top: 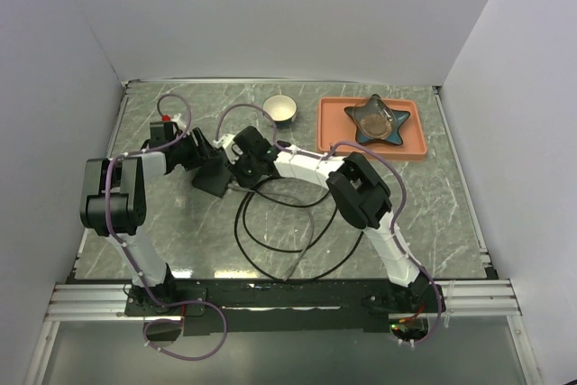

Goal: Insert the plug into the switch port

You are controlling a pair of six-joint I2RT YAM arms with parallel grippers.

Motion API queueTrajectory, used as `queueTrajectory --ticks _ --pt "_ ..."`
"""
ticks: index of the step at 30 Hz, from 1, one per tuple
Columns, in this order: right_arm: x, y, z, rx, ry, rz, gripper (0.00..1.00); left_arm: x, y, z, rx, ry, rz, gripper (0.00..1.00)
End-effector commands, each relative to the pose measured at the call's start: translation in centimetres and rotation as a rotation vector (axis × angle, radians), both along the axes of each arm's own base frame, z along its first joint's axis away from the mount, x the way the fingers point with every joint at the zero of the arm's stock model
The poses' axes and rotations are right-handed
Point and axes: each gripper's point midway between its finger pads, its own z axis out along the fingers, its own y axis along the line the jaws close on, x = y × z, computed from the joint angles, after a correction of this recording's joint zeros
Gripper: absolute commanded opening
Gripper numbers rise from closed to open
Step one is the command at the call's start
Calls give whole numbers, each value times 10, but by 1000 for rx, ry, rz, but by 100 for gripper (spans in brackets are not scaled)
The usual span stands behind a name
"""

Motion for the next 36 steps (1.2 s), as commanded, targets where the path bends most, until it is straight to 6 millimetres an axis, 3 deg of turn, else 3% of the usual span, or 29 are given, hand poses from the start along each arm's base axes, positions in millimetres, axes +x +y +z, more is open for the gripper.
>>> queueTrajectory --ticks 1,9,17,36 --pt "-5 34 45 146 -129 107 0 -10 -31 0 -68 33 -121 65" --pt "11 30 45 121 -169 -16 0 -17 -33 -5 -79 57 -136 65" --pt "12 33 39 133 -141 -63 0 -38 -51 -15 -91 113 -194 55" --pt "22 58 73 239 -166 -51 0 -95 -94 -25 -185 210 -299 40"
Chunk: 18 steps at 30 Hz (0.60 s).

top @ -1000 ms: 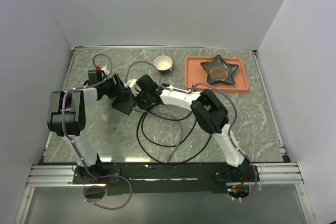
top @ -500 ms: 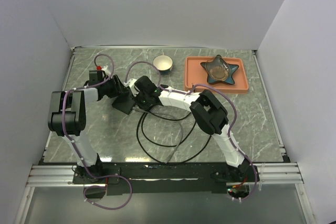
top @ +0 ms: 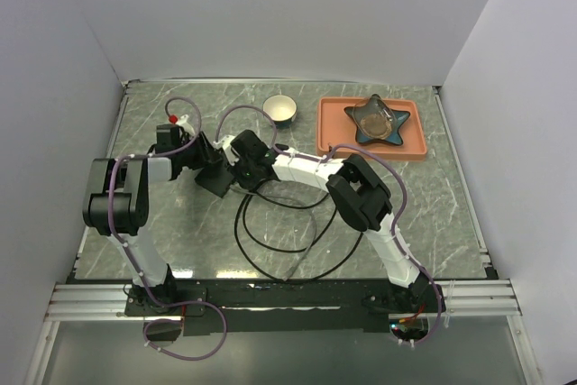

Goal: Insert the plug into the switch port

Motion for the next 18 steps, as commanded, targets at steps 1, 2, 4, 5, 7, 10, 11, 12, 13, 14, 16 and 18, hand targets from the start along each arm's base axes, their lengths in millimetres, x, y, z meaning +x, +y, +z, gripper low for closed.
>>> queueTrajectory --ticks 1,2,4,5,7,10,11,12,13,14,16,18 --pt "25 62 72 257 -158 40 0 -98 -78 -18 -209 308 -240 39" --pt "25 62 73 253 -153 43 0 -101 -82 -17 -211 306 -254 39" --pt "27 65 76 259 -156 45 0 -103 -85 -15 -207 308 -254 39" --pt "27 66 77 259 -155 44 0 -103 -85 -15 -199 305 -250 40" --pt "25 65 79 265 -152 48 0 -101 -82 -10 -191 291 -229 42" --pt "20 63 75 256 -136 59 0 -94 -77 -1 -167 267 -192 46" --pt "15 63 74 252 -132 66 0 -92 -75 1 -162 259 -181 48" --pt "11 61 70 240 -122 71 0 -89 -71 4 -148 252 -160 52" --pt "7 61 72 239 -121 75 0 -85 -69 7 -144 241 -149 54" --pt "3 61 72 234 -120 78 0 -81 -65 9 -138 235 -131 55" --pt "-6 58 69 218 -104 83 0 -73 -58 15 -129 219 -101 60" --pt "-12 55 65 203 -86 81 0 -64 -48 21 -112 191 -60 65"
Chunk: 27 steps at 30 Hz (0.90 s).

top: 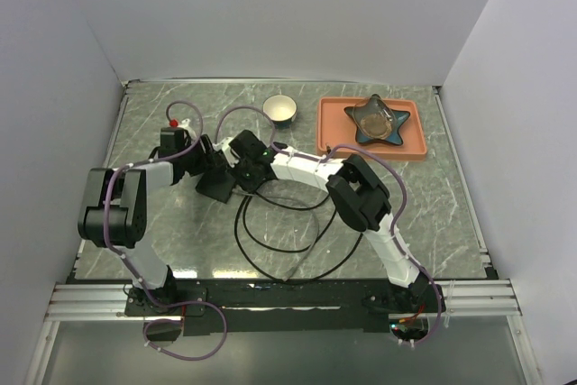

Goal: Insert the plug into the switch port

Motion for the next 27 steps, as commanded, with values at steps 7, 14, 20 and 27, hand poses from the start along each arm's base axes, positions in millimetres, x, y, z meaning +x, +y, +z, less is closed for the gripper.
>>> queueTrajectory --ticks 7,14,20,27 --pt "-17 44 65 237 -72 16 29 -21 6 52 -35 59 105 79" --pt "-9 17 83 200 -126 -116 73 -30 49 160 47 -212 339 94" --pt "-9 -13 127 217 -190 -232 99 -77 35 220 -75 -376 291 96" --pt "-39 -80 163 260 -202 -411 99 -131 6 174 -302 -298 239 96"
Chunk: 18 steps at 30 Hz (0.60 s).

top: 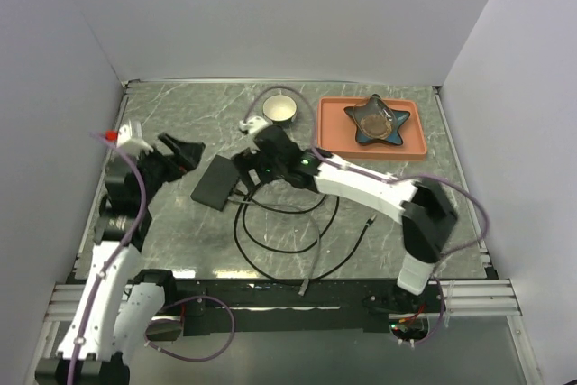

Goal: Insert the plug into the switch port

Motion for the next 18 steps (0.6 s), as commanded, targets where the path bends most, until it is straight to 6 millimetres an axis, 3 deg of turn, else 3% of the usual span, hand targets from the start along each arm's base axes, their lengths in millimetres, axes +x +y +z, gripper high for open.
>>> queueTrajectory --ticks 1,2,3,5,6,9,14,18 --pt "-17 -49 31 72 -17 -195 99 -30 -24 -63 -182 121 -84 96" --pt "-26 -68 9 25 11 -231 99 -38 -25 -66 -205 86 -90 96" --pt "-25 -87 17 23 -22 -303 99 -42 -25 -94 -223 126 -81 96" --pt "-32 -121 -4 -29 -10 -416 99 -44 -18 -105 -201 148 -38 96" --pt "-37 -138 -4 -46 -13 -461 99 -42 -15 -95 -155 132 -35 96" --pt "-44 -185 -17 -119 -11 -624 99 -39 -18 -93 -117 169 -67 96" --pt "-56 -222 -29 -98 55 -786 99 -38 -27 -114 -159 219 -105 96" --pt "-59 -245 -35 -65 108 -921 99 -35 -26 -118 -141 241 -105 96"
